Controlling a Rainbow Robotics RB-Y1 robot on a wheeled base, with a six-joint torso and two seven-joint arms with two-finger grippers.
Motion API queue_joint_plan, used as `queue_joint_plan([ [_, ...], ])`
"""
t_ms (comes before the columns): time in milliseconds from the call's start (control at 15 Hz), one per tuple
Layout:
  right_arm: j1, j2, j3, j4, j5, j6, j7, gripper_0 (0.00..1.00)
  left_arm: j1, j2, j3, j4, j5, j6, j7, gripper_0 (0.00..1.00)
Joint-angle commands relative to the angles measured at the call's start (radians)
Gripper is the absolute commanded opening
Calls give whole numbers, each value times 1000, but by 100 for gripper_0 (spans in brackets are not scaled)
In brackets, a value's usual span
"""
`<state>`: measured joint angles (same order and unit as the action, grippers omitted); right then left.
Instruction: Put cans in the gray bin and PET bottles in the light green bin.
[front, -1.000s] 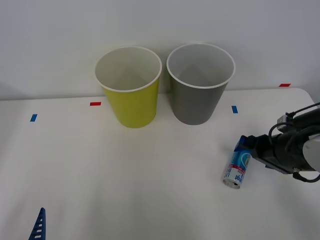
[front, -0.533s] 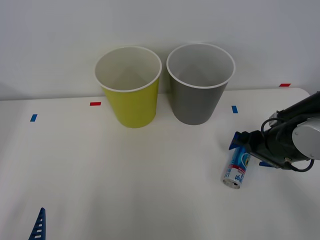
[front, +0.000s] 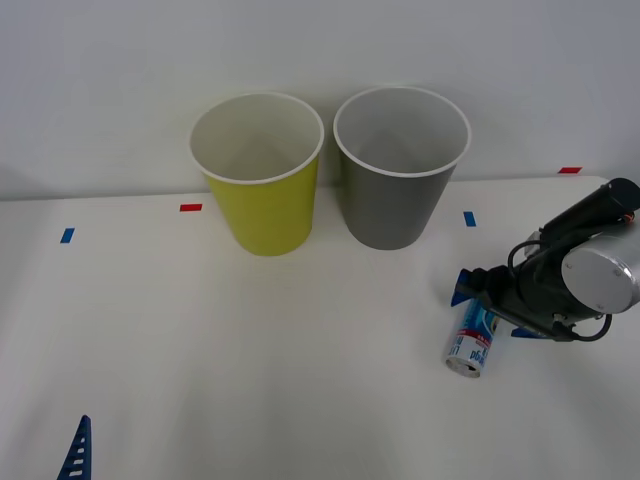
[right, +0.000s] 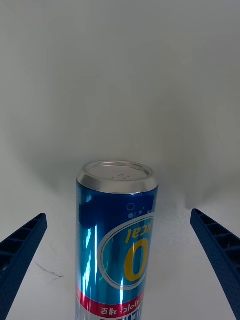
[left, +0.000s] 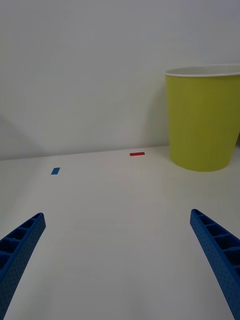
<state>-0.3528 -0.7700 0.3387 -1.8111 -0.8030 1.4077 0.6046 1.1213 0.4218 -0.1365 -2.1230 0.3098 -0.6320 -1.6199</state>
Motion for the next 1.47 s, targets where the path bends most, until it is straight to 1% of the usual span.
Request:
queue_joint_plan([
  [67,-25,-2,29,30,2,-9,-5,100,0,0,0,0,0,0,0,100],
  [200,-49,-3,57,58,5,-9,-3,100,0,0,0,0,0,0,0,100],
  [533,-52,-11,91,62,34,-10,1,100,0,0,0,0,0,0,0,100],
  [933,-55,-11,92,61,22,-9,3,100,0,0,0,0,0,0,0,100],
  [1000,-57,-11,94,59,24,-10,4,86,0,0,0,0,0,0,0,100],
  [1067,-55,-9,97,53,33,-10,-2,64,0,0,0,0,0,0,0,100],
  [1133,-55,-9,102,50,39,-10,-3,37,0,0,0,0,0,0,0,100],
  [1200,-57,-9,109,42,51,-10,-3,19,0,0,0,0,0,0,0,100],
  [1333,-55,-11,115,35,54,-9,-8,12,0,0,0,0,0,0,0,100],
  [1467,-55,-9,115,32,51,-9,-8,10,0,0,0,0,0,0,0,100],
])
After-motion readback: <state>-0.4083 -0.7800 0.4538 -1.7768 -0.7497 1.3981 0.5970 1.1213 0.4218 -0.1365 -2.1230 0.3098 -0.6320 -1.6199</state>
